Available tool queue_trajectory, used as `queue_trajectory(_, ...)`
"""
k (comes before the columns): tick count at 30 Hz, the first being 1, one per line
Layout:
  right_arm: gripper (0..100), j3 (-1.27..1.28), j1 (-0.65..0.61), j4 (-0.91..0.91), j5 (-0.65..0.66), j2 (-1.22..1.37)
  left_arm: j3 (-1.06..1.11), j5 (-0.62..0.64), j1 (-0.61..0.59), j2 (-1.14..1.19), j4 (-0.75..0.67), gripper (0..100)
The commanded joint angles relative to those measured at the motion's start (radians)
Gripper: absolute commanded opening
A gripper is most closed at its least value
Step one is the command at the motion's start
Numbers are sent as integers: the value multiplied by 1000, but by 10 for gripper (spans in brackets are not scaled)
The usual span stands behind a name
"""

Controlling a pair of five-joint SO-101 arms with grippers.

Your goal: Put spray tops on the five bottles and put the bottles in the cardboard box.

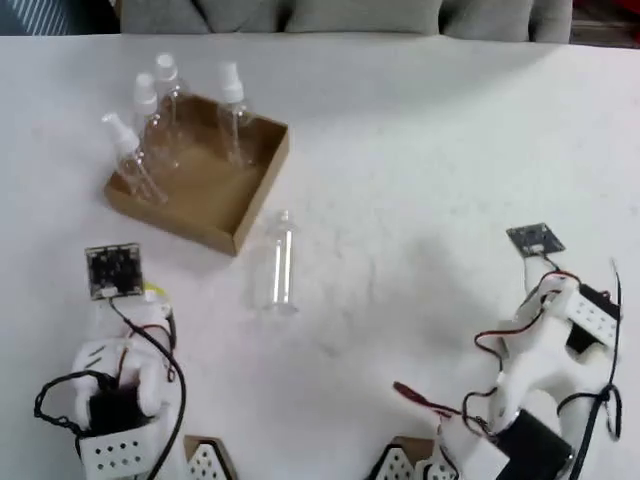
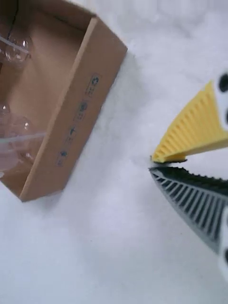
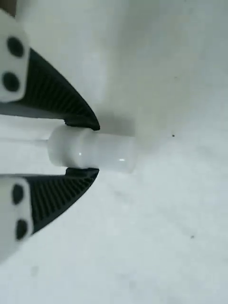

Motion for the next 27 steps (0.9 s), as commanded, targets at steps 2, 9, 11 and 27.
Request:
queue_trajectory(2,18,55,-140,21,-245,-74,-170,0,163,2,107,24)
queue_trajectory(9,18,117,-191,-56,-322,-93,-374,0,246,82,158,24)
queue_trajectory(11,18,118,-191,-64,-325,-88,-479,2,303,189,178,24)
queue_trajectory(27,18,120,-191,-70,-328,-85,-1023,298,653,1078,132,28)
